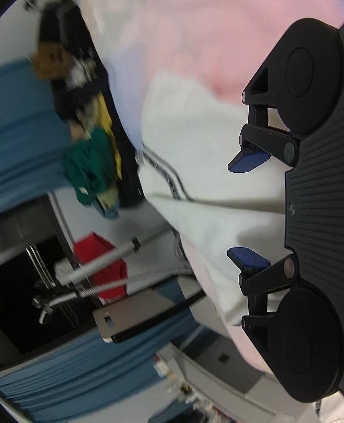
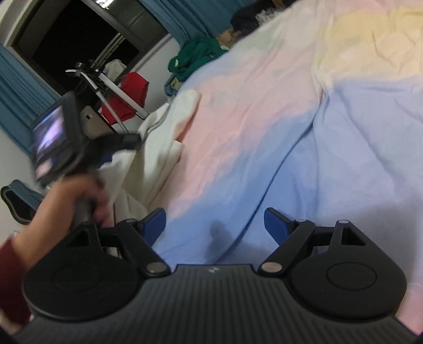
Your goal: Fold clothes
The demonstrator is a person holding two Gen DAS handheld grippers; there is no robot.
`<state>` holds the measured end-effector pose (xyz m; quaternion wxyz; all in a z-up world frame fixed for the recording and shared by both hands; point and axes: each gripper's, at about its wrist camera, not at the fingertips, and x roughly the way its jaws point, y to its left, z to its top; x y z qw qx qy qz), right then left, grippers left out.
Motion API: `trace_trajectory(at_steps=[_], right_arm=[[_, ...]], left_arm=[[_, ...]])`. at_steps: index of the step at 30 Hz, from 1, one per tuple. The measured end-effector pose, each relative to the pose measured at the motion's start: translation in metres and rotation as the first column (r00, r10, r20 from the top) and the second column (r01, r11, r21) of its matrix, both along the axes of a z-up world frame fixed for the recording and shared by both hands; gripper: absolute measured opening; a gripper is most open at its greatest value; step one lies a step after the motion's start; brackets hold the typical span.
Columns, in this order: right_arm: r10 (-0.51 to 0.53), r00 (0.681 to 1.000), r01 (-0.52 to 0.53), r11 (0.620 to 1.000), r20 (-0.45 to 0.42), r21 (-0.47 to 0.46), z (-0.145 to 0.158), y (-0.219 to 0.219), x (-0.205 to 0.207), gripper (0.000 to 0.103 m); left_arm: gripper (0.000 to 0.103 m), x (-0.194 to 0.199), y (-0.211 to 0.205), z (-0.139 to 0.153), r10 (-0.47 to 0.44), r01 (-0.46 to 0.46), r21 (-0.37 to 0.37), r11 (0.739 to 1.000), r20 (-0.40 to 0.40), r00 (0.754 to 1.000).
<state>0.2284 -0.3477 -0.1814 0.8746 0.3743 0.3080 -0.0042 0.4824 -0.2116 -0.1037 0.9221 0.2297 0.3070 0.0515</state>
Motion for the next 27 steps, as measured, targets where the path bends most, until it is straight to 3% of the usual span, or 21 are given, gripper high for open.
trace_trajectory(at_steps=[5,10,13,17,20,23,27], right_arm=[[-0.002,1.000,0.002,1.000,-0.014,0.010,-0.017,-0.001,0.016,0.084],[0.003,1.000,-0.003,1.000,0.011,-0.020,-0.020,0.001,0.026,0.084],[-0.001,1.000,0.001,1.000,0.018,-0.015,-0.019,0.000,0.026,0.083],[-0.014,1.000,0.014,1.000,0.024,-0.009,-0.016,-0.003,0.022,0.082],[-0.044,0.998,0.048,0.996,0.046,-0.076,-0.004,-0.003,0.015,0.083],[-0.106,0.986,0.122,0.984,0.129,-0.128,0.015,-0.009,-0.002,0.083],[-0.230,0.936,0.258,0.963,0.266,-0.077,0.036,-0.030,-0.033,0.084]], left_arm=[[0.058,0.055,-0.005,-0.027,0.076,-0.076,0.056,0.996,0.003,0.997],[0.004,0.062,-0.012,-0.035,0.008,-0.008,0.060,0.998,0.005,1.000],[0.003,0.048,-0.022,-0.021,-0.061,0.059,0.059,0.997,0.027,0.998],[0.002,-0.002,-0.043,0.015,-0.193,0.192,0.032,0.981,0.062,0.979],[0.002,-0.066,-0.038,0.034,-0.264,0.269,-0.038,0.962,0.092,0.960],[0.002,-0.130,-0.032,0.052,-0.330,0.344,-0.108,0.933,0.128,0.935],[0.002,-0.213,-0.020,0.068,-0.394,0.422,-0.204,0.883,0.167,0.904]])
